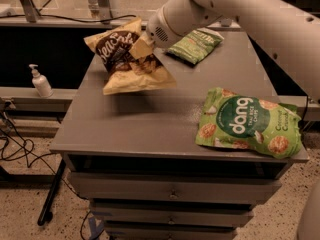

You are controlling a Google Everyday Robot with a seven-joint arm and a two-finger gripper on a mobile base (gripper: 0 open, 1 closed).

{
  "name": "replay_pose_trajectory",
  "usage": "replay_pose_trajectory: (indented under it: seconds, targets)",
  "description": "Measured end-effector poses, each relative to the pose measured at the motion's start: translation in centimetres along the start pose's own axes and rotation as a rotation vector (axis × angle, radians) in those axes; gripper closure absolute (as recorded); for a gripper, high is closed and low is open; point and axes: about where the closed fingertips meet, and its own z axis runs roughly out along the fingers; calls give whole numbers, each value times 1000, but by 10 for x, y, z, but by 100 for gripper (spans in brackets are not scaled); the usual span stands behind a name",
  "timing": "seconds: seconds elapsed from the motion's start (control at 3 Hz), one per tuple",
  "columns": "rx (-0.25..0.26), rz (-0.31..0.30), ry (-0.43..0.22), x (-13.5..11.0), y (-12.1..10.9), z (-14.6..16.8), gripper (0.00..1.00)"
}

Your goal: Move brown chip bag near green rice chip bag

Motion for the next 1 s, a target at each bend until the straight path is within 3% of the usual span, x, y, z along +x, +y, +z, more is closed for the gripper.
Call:
replay_pose_trajectory:
  seconds: [0.33, 1.0]
  targets:
    - [-80, -35, 27, 13, 8, -25, 100]
    - [-244, -152, 55, 48, 46, -51, 100]
